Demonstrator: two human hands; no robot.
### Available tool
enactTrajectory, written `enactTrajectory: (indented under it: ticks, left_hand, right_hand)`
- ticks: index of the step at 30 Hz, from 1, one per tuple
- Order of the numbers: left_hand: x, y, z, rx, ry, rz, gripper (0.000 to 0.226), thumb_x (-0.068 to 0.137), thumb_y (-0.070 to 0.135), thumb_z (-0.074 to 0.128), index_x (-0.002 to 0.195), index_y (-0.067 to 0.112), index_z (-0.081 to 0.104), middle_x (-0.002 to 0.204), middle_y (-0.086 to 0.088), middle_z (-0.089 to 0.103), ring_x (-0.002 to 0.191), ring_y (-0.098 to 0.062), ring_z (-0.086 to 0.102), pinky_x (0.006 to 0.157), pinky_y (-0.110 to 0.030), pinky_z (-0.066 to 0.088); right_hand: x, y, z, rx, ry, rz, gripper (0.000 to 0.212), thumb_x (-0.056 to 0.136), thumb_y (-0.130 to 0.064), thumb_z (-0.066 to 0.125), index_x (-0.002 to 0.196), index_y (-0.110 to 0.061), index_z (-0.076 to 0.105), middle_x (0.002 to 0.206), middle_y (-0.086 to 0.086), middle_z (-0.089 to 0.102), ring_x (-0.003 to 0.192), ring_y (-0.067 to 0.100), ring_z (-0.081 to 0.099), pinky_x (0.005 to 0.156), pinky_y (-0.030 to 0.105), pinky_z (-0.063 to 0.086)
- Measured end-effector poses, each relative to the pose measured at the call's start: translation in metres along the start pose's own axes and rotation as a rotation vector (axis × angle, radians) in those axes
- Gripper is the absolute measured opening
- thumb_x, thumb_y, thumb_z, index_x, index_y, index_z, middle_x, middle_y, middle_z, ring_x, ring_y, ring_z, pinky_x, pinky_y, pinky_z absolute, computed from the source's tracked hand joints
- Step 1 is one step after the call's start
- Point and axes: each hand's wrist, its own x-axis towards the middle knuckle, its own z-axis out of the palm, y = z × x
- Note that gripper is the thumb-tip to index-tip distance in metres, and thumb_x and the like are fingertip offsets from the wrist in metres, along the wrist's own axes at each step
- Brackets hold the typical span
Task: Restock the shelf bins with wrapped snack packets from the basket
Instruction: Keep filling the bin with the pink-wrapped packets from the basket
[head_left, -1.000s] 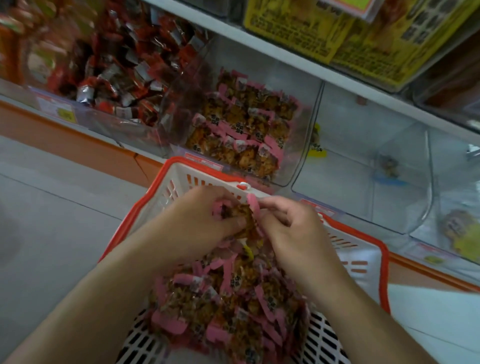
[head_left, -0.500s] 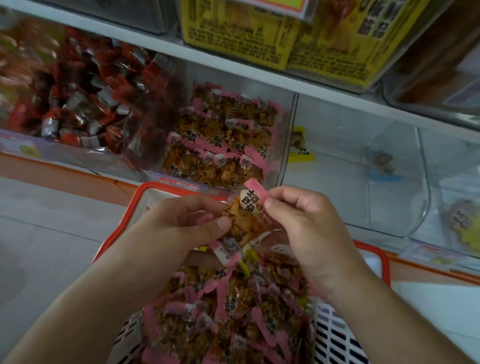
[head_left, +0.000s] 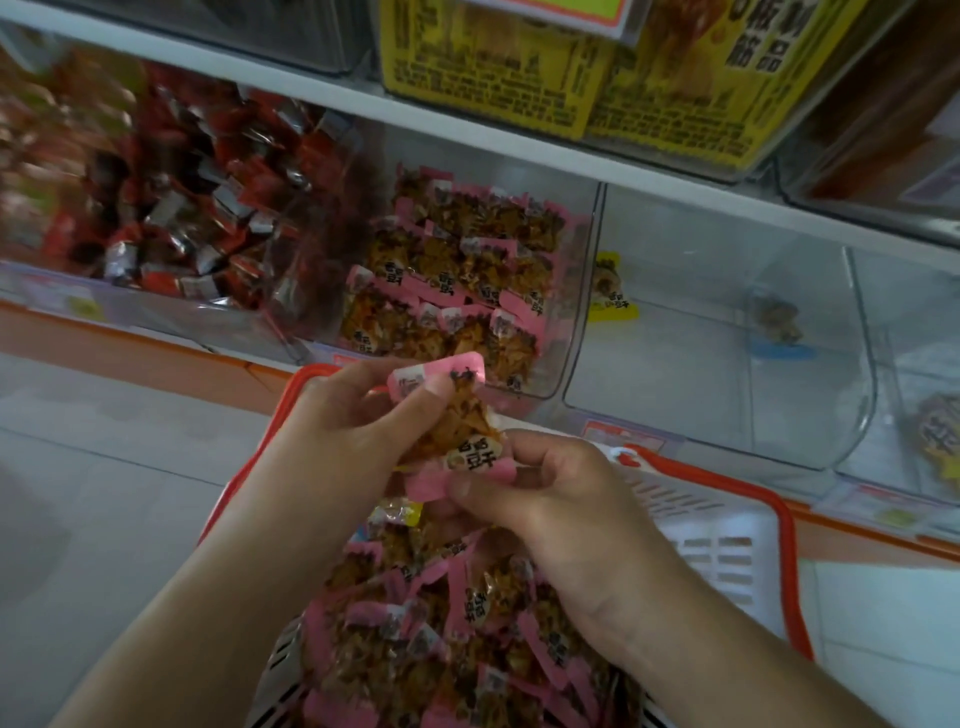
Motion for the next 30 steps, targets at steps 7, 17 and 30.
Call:
enactTrajectory:
  ticks: [7,17,30]
  left_hand:
    - [0.004,-0.008,-0.008,0.256,-0.065,0.019,0.059,0.091,-0.002,0.072,0.117,0.051,0.068,0.091,0.002,0.078,0.084,-0.017,0.077,0.071,-0.034,0.060]
    - [0.004,0.004,-0.020,0.263,0.088,0.084,0.016,0.097,0.028,0.069,0.112,0.035,0.068,0.088,0.009,0.079,0.075,-0.011,0.075,0.070,-0.038,0.063]
    - [0.007,0.015,-0.054,0.319,0.269,0.008,0.013,0.100,0.018,0.060,0.106,0.028,0.065,0.091,0.005,0.074,0.057,-0.010,0.064,0.040,-0.015,0.043]
  right_hand:
    - [0.001,-0.009,-0.008,-0.536,0.273,-0.226,0.055,0.089,-0.034,0.085,0.122,-0.059,0.048,0.107,-0.034,0.063,0.086,-0.002,0.070,0.069,0.019,0.058]
    - [0.016,-0.029,0.000,-0.421,0.196,-0.378,0.061,0.079,-0.016,0.092,0.122,-0.053,0.069,0.113,-0.020,0.076,0.100,-0.002,0.074,0.087,0.022,0.061]
    - [0.149,-0.058,0.038,-0.940,0.234,-0.311,0.052,0.084,-0.018,0.089,0.116,-0.041,0.056,0.109,-0.014,0.062,0.085,0.005,0.058,0.060,0.021,0.046]
